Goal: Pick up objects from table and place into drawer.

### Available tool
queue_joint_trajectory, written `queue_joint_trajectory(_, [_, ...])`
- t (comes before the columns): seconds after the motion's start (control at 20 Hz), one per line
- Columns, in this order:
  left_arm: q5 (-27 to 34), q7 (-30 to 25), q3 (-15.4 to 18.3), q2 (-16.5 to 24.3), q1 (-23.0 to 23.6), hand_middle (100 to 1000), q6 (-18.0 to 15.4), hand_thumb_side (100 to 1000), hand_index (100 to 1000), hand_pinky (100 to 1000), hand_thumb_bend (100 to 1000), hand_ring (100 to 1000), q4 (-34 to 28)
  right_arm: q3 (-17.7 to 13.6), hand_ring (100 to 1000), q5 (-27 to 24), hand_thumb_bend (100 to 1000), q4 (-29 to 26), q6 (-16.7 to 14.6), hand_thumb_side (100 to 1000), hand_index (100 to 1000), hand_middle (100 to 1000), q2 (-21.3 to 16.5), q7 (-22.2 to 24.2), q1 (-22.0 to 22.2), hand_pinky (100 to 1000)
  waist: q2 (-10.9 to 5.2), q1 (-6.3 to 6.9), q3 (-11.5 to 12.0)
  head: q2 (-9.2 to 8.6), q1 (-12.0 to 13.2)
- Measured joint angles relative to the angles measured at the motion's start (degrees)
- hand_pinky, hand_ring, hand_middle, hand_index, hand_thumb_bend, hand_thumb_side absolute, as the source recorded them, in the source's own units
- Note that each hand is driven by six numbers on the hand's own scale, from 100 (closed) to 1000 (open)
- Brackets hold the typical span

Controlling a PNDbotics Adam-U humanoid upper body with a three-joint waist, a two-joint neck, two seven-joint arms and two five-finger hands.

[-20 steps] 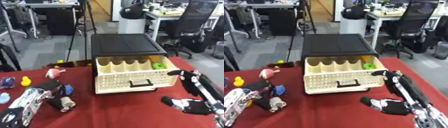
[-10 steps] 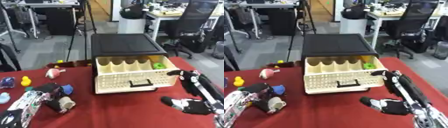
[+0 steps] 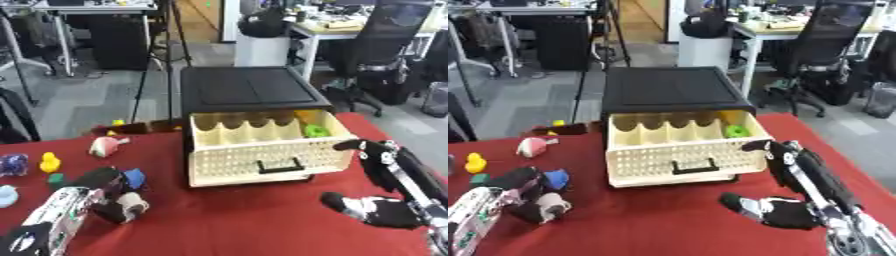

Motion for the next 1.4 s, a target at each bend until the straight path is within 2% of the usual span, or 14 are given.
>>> queue_joint_trajectory(0.3, [2.2, -0.3, 0.3, 0.1, 0.2, 171, 0.0, 308, 361, 100, 332, 179, -1.3, 0.0, 100, 0.0, 800, 0.2, 0.0, 802, 777, 165, 0.0, 0.0, 0.0, 100, 0.00, -0.09, 0.0, 0.01, 0.0])
queue_joint_trajectory(0.7, [7.2, -0.6, 1.3, 2.1, -0.9, 164, 1.7, 322, 365, 100, 336, 170, -8.5, 0.0, 100, 0.0, 798, 0.2, 0.0, 802, 777, 165, 0.0, 0.0, 0.0, 100, -0.01, -0.16, -0.1, 0.02, 0.0])
queue_joint_trajectory(1.1, [14.2, 6.9, 2.4, 2.3, -3.6, 166, 6.2, 284, 370, 100, 274, 171, -15.3, 0.0, 100, 0.0, 798, 0.3, 0.0, 801, 777, 165, 0.1, 0.0, 0.3, 100, -0.07, -0.34, -0.4, 0.03, 0.2])
queue_joint_trajectory(1.4, [21.2, 12.6, 2.2, 0.7, -6.3, 167, 8.0, 286, 371, 100, 255, 172, -17.1, 0.1, 100, 0.0, 797, 0.3, -0.2, 802, 777, 165, 0.3, 0.3, 0.3, 100, -0.33, -0.65, -1.1, 0.05, 0.6])
